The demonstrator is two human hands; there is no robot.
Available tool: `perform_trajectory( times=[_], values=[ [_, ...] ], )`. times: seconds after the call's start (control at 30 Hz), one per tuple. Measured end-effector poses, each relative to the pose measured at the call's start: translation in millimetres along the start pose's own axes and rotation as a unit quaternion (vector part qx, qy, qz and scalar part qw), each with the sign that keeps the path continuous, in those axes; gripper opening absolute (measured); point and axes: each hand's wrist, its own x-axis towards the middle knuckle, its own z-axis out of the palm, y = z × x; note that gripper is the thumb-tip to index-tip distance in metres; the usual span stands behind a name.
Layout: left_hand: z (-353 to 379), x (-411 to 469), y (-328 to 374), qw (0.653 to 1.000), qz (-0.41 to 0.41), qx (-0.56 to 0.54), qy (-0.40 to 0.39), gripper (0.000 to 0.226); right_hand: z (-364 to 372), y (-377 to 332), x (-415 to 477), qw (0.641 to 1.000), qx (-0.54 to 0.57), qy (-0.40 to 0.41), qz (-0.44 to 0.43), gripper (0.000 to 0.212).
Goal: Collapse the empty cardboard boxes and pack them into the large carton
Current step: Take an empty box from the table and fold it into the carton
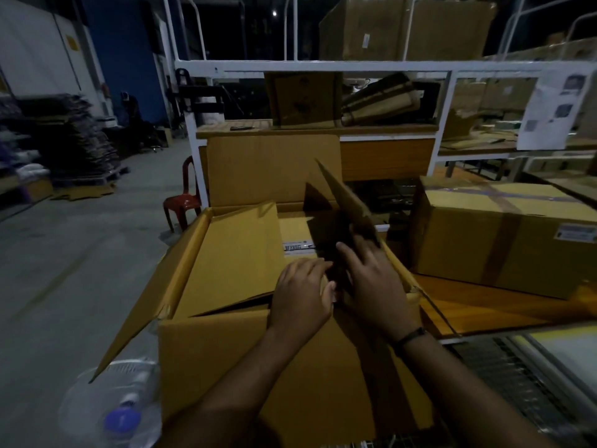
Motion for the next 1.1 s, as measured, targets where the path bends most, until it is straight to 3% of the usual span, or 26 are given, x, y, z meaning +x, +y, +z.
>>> perform_trajectory(
  times=[0.17, 0.27, 0.4, 0.53, 0.77, 1.03, 1.1],
  values=[
    [25.5, 21.4, 34.1, 0.997, 0.044, -0.029, -0.049, 0.042, -18.4, 68.0, 28.1, 0.993, -0.085, -0.015, 0.079, 0.055],
    [46.2, 28.1, 52.9, 0.993, 0.059, -0.05, -0.088, 0.044, -17.4, 113.7, 25.3, 0.981, -0.116, -0.069, 0.141, 0.042],
    [70.3, 29.6, 68.6, 0.988, 0.075, -0.051, -0.123, 0.05, -7.2, 147.2, 4.8, 0.975, -0.133, -0.099, 0.147, 0.035],
    [80.7, 35.0, 73.9, 0.986, 0.098, -0.033, -0.127, 0.053, -0.3, 158.0, -6.0, 0.965, 0.002, -0.135, 0.227, 0.037],
    [89.4, 38.9, 73.2, 0.987, 0.107, -0.017, -0.116, 0.06, 15.6, 158.1, -29.2, 0.903, 0.231, -0.136, 0.336, 0.041],
    [92.0, 39.0, 77.3, 0.984, 0.119, 0.031, -0.128, 0.061, 25.5, 151.3, -38.6, 0.84, 0.35, -0.15, 0.385, 0.038],
    [92.9, 37.0, 77.0, 0.982, 0.127, 0.043, -0.132, 0.061, 24.7, 147.8, -41.7, 0.844, 0.343, -0.147, 0.384, 0.039]
  ],
)
